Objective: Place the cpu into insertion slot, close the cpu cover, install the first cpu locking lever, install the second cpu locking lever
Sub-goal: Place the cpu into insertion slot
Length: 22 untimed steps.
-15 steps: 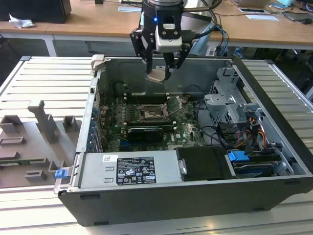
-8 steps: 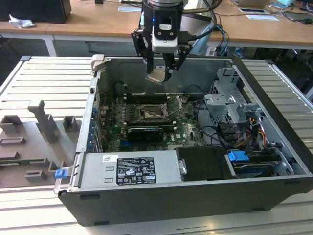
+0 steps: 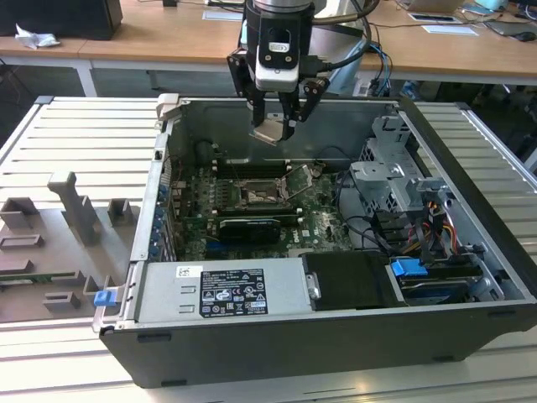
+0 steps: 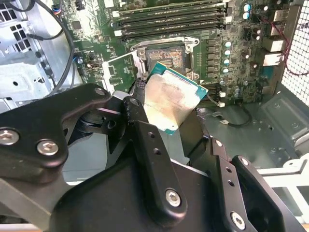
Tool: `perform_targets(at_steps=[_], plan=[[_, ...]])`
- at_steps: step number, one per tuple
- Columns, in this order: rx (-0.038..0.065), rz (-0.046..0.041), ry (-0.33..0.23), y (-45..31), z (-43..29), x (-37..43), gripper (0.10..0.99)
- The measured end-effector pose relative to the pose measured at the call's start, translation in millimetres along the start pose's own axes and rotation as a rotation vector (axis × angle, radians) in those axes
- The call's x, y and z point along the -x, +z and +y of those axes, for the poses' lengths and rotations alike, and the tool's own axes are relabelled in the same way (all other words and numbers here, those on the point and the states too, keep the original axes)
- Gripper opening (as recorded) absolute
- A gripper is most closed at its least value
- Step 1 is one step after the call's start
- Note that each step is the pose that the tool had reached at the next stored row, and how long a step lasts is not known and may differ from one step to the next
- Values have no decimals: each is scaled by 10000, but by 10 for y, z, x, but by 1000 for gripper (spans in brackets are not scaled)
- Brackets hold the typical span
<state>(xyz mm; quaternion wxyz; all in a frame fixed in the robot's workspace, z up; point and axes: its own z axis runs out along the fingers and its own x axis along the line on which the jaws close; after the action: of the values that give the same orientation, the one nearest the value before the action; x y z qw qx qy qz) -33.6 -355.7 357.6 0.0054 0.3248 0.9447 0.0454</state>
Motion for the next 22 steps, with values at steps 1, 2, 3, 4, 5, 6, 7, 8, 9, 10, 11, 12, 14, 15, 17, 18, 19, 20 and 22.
perform_targets(at_steps=[1, 2, 3, 4, 5, 6, 7, 8, 9, 10, 11, 12, 14, 15, 17, 18, 19, 20, 22], plan=[[2, -11, 123, 2, 0, 0, 529], [4, -17, 186, 2, 0, 0, 529], [5, -21, 244, 3, 0, 0, 529], [6, -29, 324, 4, 0, 0, 529], [8, -34, 379, 5, -1, 0, 529], [10, -43, 480, 6, -1, 0, 529], [11, -49, 550, 7, -1, 0, 529], [12, -55, 617, 7, -1, 0, 529], [14, -62, 696, 8, -1, 0, 529], [15, -68, 765, 9, -1, 0, 529], [19, -83, 924, 11, -1, 0, 529], [21, -96, 1076, 13, -1, 0, 529], [26, -116, 1291, 14, -1, 0, 529], [29, -129, 1441, 16, -1, 0, 529], [35, -152, 1700, 22, -1, 0, 529], [34, -166, 1844, 27, -2, 0, 529], [41, -190, 2115, 40, -4, 1, 529], [44, -212, 2376, 54, -5, 1, 529], [45, -230, 2622, 67, -6, 2, 529]])
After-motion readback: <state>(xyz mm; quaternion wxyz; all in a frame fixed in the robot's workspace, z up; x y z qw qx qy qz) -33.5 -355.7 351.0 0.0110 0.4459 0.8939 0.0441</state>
